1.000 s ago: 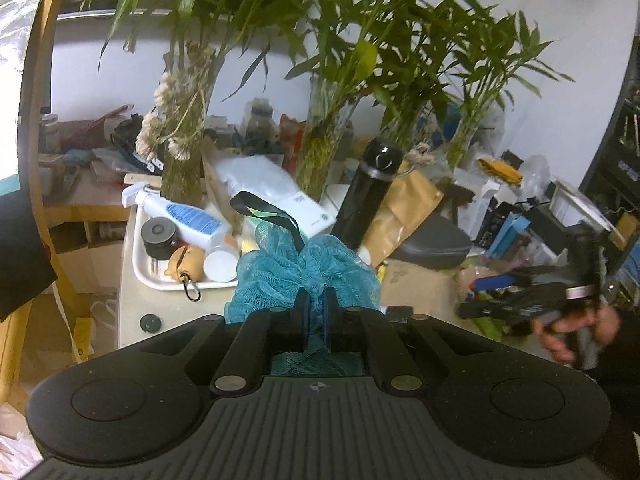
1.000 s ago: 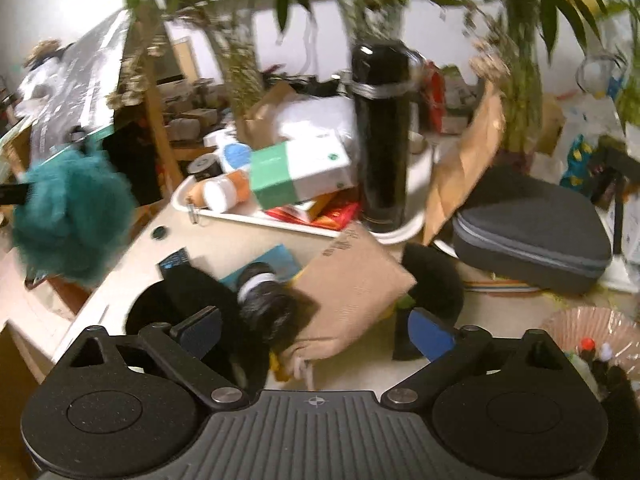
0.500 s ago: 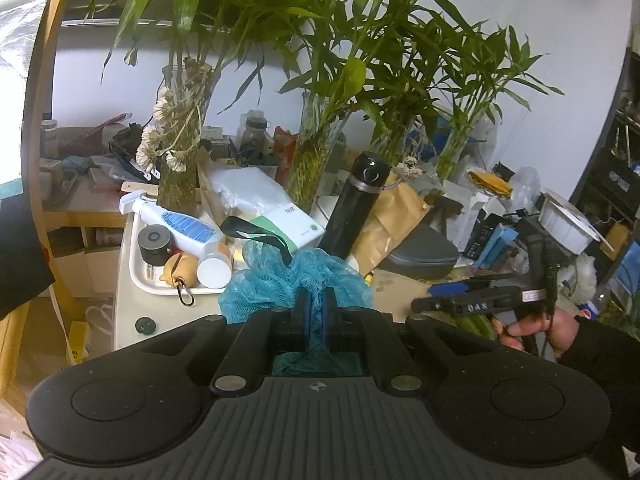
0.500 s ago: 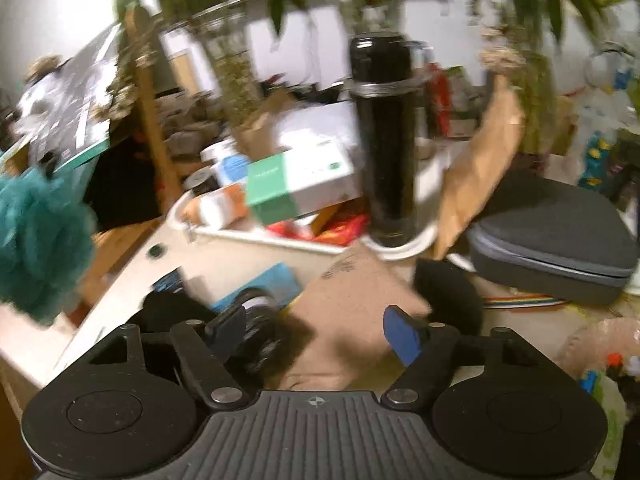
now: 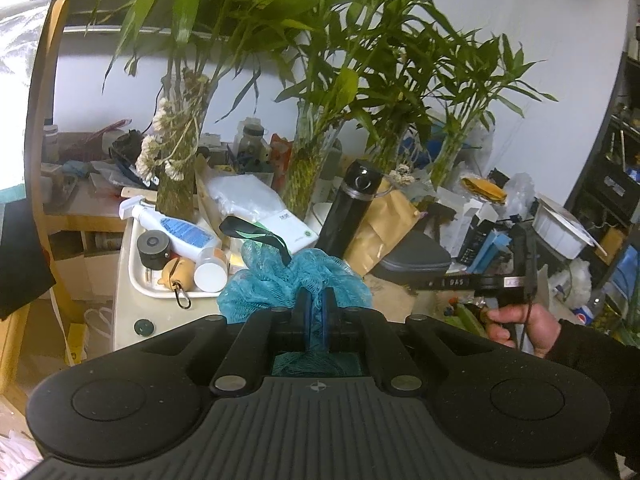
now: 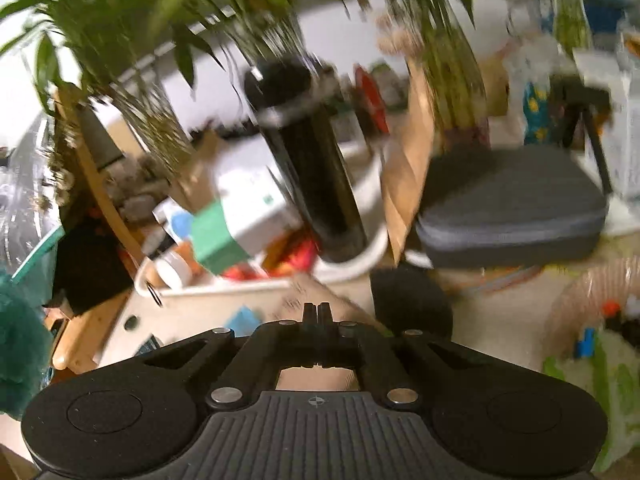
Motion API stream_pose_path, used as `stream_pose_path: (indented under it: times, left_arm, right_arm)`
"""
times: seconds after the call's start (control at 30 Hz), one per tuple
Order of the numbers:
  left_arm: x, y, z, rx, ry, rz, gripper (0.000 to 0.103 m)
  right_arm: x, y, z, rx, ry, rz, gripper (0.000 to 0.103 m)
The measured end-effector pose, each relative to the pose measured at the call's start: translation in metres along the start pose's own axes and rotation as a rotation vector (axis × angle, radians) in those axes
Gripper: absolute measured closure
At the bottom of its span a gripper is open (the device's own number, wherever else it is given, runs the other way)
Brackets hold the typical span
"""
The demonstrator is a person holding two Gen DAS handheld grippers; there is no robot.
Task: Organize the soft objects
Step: 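Lift the loofah with the left tool while the right tool grasps the tan drawstring bag, then carry the loofah over the cardboard box while the right tool lifts the tan bag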
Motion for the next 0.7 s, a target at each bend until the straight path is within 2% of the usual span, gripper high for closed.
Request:
stream_pose_path:
  times: [0.07,0.13,0.17,0.2,0.23,0.27,0.33,0.4,0.43,0.47,0.53,0.7]
  left_arm:
    - [-0.004,-0.001,0.004,-0.006,-0.001,-0.006,0.098]
    - [-0.008,-0.001,0.008,-0.011,0.001,-0.008,0.098]
    - [-0.011,-0.001,0.01,-0.012,0.0,-0.011,0.098]
    - [-0.014,-0.001,0.012,-0.01,0.001,-0.015,0.098]
    - [-0.019,0.0,0.014,-0.009,0.009,-0.024,0.098]
    - [-0.023,0.001,0.016,-0.008,0.018,-0.032,0.098]
    - [-0.034,0.004,0.02,-0.002,0.038,-0.052,0.098]
    - [-0.045,0.009,0.025,0.01,0.063,-0.074,0.098]
    - [-0.051,0.011,0.026,0.017,0.073,-0.083,0.098]
    - [-0.056,0.015,0.027,0.026,0.079,-0.095,0.098]
    - [-0.068,0.023,0.029,0.046,0.083,-0.124,0.098]
    - [-0.085,0.042,0.028,0.094,0.097,-0.178,0.098]
  right_arm:
    - [0.003,-0.004,0.007,-0.022,0.033,0.032,0.1]
    - [0.003,-0.006,0.006,-0.026,0.075,0.05,0.09]
    - [0.001,-0.005,0.003,-0.016,0.089,0.054,0.063]
    - [-0.001,-0.005,-0.002,0.003,0.097,0.05,0.029]
    - [-0.004,-0.004,-0.007,0.016,0.099,0.046,0.02]
    - [-0.006,-0.001,-0.012,0.024,0.094,0.044,0.021]
    - [-0.011,0.003,-0.021,0.042,0.082,0.032,0.033]
    - [-0.015,0.006,-0.03,0.072,0.071,0.01,0.066]
    - [-0.017,0.007,-0.033,0.086,0.067,-0.002,0.074]
    - [-0.018,0.008,-0.033,0.088,0.064,-0.013,0.089]
    - [-0.016,0.008,-0.027,0.064,0.046,-0.018,0.094]
    - [-0.001,0.0,-0.002,-0.009,-0.019,0.002,0.096]
Point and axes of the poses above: each gripper's, at about its wrist camera, not at the fingertips, and z roughly against the way its jaws point, x to its left, y to its underside, the point moved 2 cm from there along -z, roughly the way its jaws point, and after that the axes turned 4 degrees about x, right-handed, at the moved point
